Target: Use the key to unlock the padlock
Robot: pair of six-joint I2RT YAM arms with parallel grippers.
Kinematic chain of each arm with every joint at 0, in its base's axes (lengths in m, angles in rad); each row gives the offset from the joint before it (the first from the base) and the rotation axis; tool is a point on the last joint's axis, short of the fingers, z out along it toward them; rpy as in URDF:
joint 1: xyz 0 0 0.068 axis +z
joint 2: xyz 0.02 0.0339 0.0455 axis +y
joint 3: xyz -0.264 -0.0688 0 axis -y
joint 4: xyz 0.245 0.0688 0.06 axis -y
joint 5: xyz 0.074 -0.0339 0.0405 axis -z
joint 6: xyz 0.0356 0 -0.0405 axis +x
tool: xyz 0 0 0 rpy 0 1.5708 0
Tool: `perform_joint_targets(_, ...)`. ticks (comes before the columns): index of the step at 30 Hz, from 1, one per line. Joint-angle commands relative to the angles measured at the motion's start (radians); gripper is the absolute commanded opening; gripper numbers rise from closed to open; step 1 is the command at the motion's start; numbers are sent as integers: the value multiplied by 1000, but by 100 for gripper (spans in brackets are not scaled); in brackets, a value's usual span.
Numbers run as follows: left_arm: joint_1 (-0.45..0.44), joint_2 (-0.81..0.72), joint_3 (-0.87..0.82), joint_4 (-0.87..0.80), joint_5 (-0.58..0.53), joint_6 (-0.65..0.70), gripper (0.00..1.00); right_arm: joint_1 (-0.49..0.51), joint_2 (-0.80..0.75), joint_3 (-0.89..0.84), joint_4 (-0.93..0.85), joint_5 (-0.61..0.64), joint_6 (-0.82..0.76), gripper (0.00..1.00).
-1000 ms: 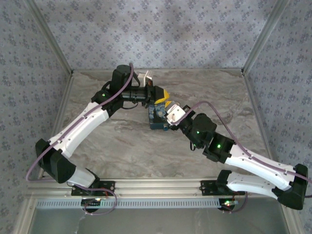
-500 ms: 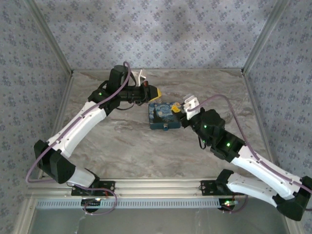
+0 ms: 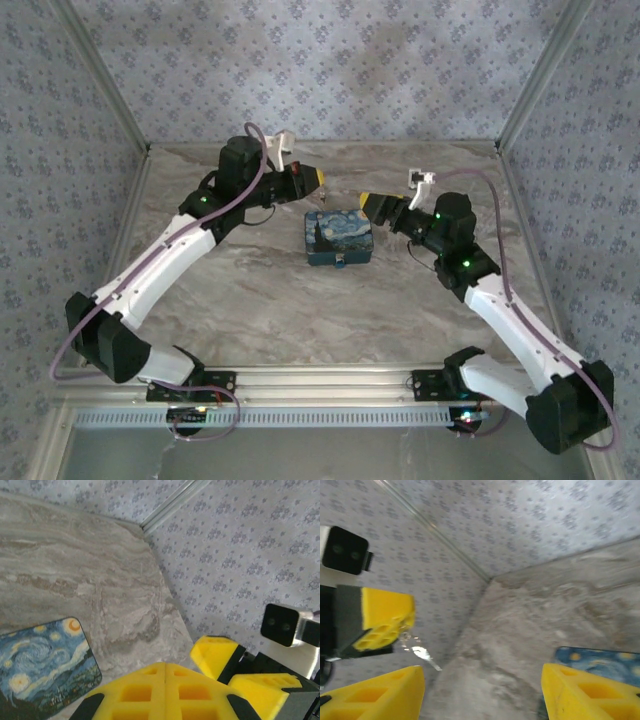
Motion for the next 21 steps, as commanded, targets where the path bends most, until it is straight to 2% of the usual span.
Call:
perform_joint_targets(1,-14,-33,-10,155,-14,5,0,-7,32,-25,311,-133,250,65)
perform_joint_targets(6,-54,-37,-28,263,-9,-23,0,-4,113,-65,642,-130,457,63)
perform_joint_targets(8,-70,-40,-36,289,3,-33,0,2,140,-70,720,-124,495,62)
perform_joint_targets(13,-90,-46,-52,340,28,-84,0,39,169,-70,751,-117,459,57)
perform_joint_targets(21,-109,-56,-54,352,23,-90,0,85,192,-44,798,-134,444,49)
